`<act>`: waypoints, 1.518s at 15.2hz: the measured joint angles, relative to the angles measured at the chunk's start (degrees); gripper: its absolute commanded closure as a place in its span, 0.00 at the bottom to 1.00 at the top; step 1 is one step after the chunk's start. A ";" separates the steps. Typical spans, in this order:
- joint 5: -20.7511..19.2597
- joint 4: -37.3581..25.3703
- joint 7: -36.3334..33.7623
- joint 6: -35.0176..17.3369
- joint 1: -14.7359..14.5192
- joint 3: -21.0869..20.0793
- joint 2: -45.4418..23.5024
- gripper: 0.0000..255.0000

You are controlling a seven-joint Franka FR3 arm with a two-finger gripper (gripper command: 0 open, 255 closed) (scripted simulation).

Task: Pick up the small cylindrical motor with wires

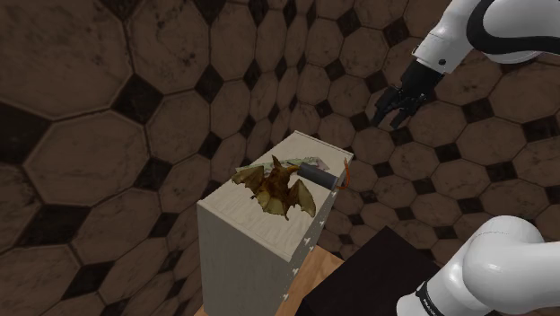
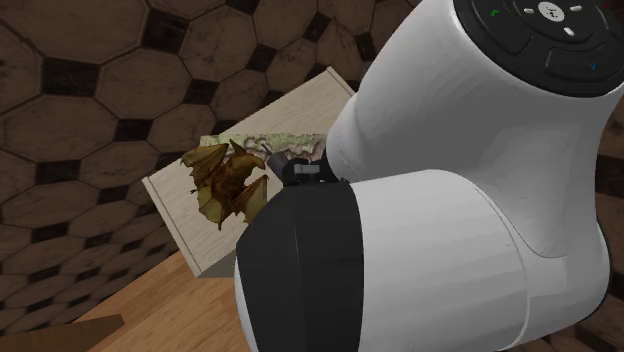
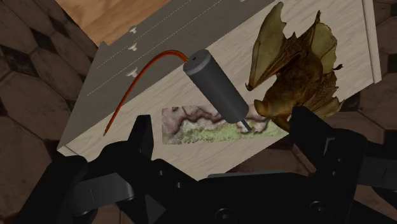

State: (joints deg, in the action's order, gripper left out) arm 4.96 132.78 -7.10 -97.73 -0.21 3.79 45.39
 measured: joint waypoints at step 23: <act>1.83 3.10 27.32 -22.56 -10.32 3.53 -31.59 0.00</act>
State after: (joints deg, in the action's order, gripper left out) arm 6.80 135.88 20.22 -120.29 -10.54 7.32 13.80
